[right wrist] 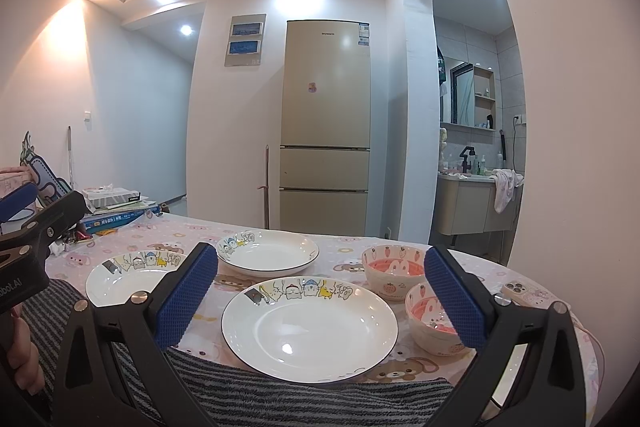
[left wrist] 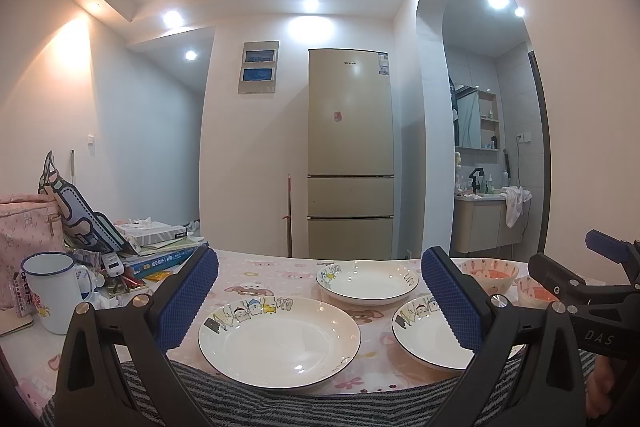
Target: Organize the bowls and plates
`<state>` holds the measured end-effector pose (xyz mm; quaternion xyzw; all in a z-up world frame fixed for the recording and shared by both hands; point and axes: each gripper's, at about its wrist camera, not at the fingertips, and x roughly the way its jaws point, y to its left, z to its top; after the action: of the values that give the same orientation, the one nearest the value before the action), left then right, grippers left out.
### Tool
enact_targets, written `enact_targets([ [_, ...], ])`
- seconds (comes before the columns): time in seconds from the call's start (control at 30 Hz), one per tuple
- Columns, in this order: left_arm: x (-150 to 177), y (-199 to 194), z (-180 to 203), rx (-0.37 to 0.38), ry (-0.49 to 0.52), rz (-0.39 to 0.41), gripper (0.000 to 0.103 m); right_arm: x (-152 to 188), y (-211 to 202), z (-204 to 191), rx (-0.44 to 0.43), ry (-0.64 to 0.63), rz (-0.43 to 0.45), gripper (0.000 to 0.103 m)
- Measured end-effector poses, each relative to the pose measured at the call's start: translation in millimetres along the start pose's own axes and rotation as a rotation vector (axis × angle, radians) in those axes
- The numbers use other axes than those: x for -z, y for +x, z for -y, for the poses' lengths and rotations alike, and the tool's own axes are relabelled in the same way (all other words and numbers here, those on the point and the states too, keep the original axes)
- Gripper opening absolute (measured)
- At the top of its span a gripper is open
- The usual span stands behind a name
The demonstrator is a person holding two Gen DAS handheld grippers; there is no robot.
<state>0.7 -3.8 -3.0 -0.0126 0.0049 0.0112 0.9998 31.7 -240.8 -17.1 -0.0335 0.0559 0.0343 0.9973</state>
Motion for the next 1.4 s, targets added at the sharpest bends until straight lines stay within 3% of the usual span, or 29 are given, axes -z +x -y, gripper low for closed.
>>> enact_targets([
  [0.9, 1, -7, -1, 0.005, -0.006, 0.035, 0.103, 0, 3, 1, 0.000, -0.003, -0.010, 0.103],
  [1.1, 1, -16, -6, 0.013, -0.036, 0.077, 0.103, -2, -8, 2, 0.005, 0.003, 0.035, 0.103],
  [1.23, 1, -24, -8, -0.036, -0.044, 0.112, 0.103, -2, -14, 4, 0.014, 0.012, 0.066, 0.103],
  [1.4, 0, -18, -16, -0.038, -0.088, 0.078, 0.103, -2, -13, 1, 0.016, 0.002, 0.057, 0.103],
])
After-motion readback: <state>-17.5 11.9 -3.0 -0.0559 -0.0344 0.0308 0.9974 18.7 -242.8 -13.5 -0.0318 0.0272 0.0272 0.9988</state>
